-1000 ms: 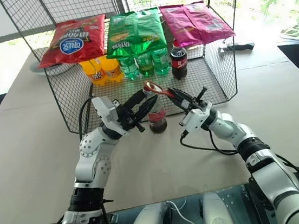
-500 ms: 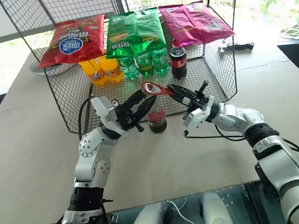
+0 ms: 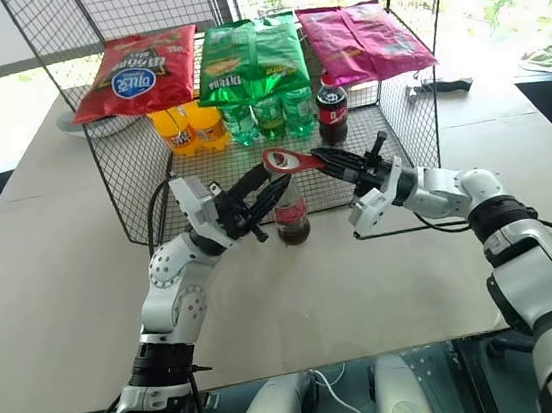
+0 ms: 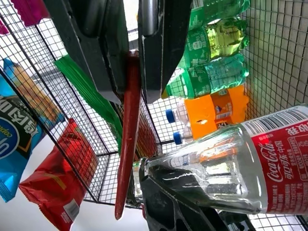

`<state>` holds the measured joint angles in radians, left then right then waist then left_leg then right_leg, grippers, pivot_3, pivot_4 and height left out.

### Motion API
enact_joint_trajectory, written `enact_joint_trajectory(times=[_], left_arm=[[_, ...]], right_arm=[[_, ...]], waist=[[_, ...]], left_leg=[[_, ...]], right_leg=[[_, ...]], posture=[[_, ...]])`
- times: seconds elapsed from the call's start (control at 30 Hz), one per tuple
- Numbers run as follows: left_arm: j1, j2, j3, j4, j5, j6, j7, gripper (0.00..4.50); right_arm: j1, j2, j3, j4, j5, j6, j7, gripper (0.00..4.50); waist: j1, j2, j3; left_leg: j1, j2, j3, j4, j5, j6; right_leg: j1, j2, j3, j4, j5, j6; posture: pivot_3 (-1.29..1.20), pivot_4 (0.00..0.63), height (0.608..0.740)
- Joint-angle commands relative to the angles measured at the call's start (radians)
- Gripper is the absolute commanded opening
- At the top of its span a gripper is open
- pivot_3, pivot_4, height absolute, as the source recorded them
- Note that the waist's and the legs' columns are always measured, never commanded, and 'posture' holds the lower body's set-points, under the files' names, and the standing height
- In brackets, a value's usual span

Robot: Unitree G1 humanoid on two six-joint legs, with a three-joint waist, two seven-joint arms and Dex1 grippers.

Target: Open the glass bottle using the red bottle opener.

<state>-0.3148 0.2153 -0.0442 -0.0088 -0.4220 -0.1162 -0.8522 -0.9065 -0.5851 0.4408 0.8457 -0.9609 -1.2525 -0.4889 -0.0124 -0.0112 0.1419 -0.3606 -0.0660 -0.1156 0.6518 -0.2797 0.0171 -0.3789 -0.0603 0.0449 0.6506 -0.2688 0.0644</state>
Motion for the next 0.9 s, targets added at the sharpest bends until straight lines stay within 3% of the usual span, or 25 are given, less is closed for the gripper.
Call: enact_joint_trajectory(times=[0.03, 0.5, 0.9], left_arm=[[0.003, -0.003, -0.054, 0.044, 0.047, 0.025, -0.005, 1.49], [0.009, 0.0, -0.059, 0.043, 0.044, 0.023, -0.002, 1.49], [0.037, 0.012, -0.045, -0.004, 0.005, 0.057, 0.002, 1.49]], right_arm=[[-0.058, -0.022, 0.016, -0.046, -0.029, -0.02, -0.007, 0.0], [-0.139, -0.085, 0.014, -0.068, -0.095, 0.019, -0.113, 0.0], [-0.089, -0.056, -0.062, -0.111, 0.082, -0.017, -0.107, 0.0]], waist=[[0.001, 0.0, 0.0], [-0.003, 0.001, 0.001], [-0.004, 0.001, 0.001]], left_leg=[[0.0, 0.0, 0.0, 0.0, 0.0, 0.0], [-0.002, 0.0, 0.0, -0.004, 0.0, 0.0], [-0.002, 0.001, 0.001, -0.006, 0.0, 0.0]], right_leg=[[0.0, 0.0, 0.0, 0.0, 0.0, 0.0], [-0.002, 0.0, 0.0, -0.006, 0.0, 0.0], [-0.002, 0.0, 0.0, -0.008, 0.0, 0.0]], posture=[[0.0, 0.15, 0.74], [0.0, 0.15, 0.74], [0.0, 0.15, 0.74]])
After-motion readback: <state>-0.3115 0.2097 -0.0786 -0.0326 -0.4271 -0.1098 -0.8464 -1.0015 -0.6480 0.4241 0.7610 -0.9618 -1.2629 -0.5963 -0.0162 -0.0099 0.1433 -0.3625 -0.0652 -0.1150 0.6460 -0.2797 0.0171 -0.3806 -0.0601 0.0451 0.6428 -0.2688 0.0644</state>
